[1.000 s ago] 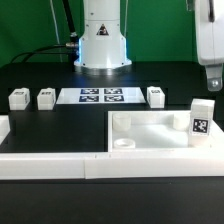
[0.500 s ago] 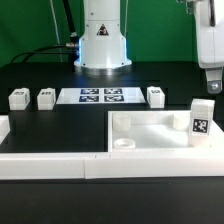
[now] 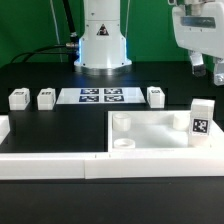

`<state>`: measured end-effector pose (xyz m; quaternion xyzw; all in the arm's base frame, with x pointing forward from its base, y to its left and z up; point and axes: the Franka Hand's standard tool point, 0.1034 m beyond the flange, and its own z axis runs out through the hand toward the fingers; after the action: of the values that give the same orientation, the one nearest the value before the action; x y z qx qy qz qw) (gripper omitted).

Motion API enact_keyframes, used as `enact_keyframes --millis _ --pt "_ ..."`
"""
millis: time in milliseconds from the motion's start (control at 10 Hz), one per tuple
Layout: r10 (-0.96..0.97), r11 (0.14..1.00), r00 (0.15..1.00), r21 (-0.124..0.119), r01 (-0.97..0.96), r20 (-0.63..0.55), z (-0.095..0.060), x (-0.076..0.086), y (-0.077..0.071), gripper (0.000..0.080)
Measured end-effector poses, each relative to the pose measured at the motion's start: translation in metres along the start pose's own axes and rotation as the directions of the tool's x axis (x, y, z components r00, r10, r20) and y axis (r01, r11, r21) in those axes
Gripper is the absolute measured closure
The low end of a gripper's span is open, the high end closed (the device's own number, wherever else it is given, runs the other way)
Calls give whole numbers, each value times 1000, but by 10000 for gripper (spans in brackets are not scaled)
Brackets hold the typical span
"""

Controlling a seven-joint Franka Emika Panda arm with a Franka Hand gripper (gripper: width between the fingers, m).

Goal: Assemble square table

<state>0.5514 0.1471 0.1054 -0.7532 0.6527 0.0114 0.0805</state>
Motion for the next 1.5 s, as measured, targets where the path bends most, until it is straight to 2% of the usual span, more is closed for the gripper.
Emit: enact_keyframes --millis 400,500,700,900,1000,1400,1500 --pt "-308 952 952 -1 308 -1 2 0 3 151" --pt "-397 918 918 3 397 -12 6 -1 18 151" --pt "-613 790 789 -6 613 -34 15 12 61 151" --pt "-729 684 683 -15 729 -47 31 32 88 151" --pt "-797 602 600 -29 798 -70 38 37 94 151" --pt "-938 345 342 -52 937 -44 39 36 95 151" --pt "-980 198 198 -63 978 -7 39 34 98 151"
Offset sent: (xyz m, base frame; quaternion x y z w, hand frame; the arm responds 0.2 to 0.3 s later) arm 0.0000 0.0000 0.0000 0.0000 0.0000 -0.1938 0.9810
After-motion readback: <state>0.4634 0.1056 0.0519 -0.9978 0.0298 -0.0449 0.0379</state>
